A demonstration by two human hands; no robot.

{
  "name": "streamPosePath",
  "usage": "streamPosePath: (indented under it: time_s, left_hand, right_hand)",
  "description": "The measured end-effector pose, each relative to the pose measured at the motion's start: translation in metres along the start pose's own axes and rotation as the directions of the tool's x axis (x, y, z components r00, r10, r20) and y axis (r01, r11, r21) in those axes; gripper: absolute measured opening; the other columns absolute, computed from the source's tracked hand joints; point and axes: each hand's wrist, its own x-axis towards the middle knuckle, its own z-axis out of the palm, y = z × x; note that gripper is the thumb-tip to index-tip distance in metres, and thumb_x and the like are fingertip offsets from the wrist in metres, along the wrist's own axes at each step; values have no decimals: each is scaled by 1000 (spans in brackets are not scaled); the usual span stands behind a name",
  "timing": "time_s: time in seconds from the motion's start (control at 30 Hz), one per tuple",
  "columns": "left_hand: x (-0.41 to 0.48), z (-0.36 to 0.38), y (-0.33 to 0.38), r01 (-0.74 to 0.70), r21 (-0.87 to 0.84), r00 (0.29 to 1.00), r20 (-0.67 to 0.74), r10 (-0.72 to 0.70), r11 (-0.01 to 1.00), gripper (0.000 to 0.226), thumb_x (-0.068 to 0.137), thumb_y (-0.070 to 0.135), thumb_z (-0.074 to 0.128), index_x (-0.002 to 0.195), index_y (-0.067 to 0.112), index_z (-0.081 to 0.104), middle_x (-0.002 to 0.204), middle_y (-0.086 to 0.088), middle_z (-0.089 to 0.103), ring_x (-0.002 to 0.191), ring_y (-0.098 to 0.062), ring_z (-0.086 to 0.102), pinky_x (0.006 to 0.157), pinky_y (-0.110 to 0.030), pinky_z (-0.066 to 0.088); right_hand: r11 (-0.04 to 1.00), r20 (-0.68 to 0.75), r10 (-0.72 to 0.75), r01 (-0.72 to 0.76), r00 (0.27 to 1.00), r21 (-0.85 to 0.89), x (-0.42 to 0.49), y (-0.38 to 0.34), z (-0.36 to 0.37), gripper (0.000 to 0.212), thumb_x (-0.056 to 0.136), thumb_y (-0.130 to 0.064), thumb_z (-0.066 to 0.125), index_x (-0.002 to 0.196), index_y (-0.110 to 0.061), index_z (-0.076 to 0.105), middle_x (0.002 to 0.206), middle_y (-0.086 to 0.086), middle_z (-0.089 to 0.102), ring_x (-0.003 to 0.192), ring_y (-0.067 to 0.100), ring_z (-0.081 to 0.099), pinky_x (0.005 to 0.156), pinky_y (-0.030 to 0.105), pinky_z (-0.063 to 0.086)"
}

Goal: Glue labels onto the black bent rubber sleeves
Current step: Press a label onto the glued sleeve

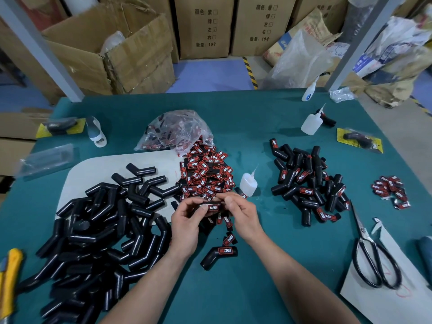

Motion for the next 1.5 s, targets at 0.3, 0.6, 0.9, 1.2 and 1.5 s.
streamPosePath:
  time_s: [0.3, 0.6, 0.9, 1.2, 1.5]
  left_hand:
    - [-4, -1, 1, -239, 292, 969, 139, 206, 926, 16, 89, 29, 72, 101, 39, 76, 113, 10, 69, 115, -16, 64, 103, -24, 47]
    - [-10, -3, -1, -125, 84, 991, 65, 120, 989, 30, 96, 39, 53, 104, 20, 74, 93, -10, 74, 89, -21, 70, 82, -29, 56]
    - [-2, -4, 2, -72, 196, 996, 60, 61, 978, 15, 99, 20, 68, 85, 25, 72, 64, -1, 61, 57, -13, 55, 54, -22, 46]
    - [-11, -3, -6, -159, 373, 987, 64, 145, 914, 51, 94, 59, 59, 72, 13, 54, 60, 6, 48, 61, -10, 43, 58, -29, 38]
    - [-21, -6, -10, -520, 473, 853, 247, 460, 711, 60, 106, 41, 47, 61, 3, 43, 54, -4, 41, 49, -23, 38, 47, -42, 34]
  right_hand:
    - [998, 34, -56, 56, 998, -1, 0, 2, 0, 23, 86, -9, 74, 106, -21, 75, 110, -1, 66, 105, 23, 65, 89, 35, 54]
    - [983, 293, -84, 128, 952, -133, 2, -27, -15, 20, 78, 0, 78, 94, -10, 70, 101, 6, 64, 96, 24, 62, 89, 36, 49]
    - [845, 661, 342, 90, 667, -527, -6, -62, -44, 22, 72, -27, 82, 90, -31, 70, 92, -1, 68, 71, 13, 56, 68, 36, 49]
    - [973, 492, 166, -60, 855, -224, -4, -35, -25, 13, 81, -29, 81, 92, -25, 76, 85, -9, 69, 70, 3, 55, 68, 19, 44]
    - [558, 538, -272, 587, 798, -587, 70, -14, 56, 22, 92, -13, 70, 113, -10, 74, 116, 3, 70, 108, 28, 57, 98, 37, 43]
